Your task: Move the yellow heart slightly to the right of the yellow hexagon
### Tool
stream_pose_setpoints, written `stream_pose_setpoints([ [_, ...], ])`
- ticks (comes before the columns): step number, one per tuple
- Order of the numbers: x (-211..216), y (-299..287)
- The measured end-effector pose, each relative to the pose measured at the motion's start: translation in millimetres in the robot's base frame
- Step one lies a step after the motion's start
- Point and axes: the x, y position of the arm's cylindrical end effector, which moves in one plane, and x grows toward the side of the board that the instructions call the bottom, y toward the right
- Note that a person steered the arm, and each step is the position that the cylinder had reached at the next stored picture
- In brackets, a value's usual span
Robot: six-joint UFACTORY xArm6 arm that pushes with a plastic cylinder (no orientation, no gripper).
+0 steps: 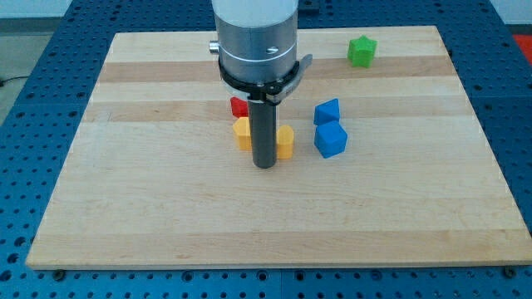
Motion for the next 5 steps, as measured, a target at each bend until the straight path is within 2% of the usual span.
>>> stream_pose_setpoints([
  [2, 10, -3],
  [4, 61, -10],
  [5, 88, -67],
])
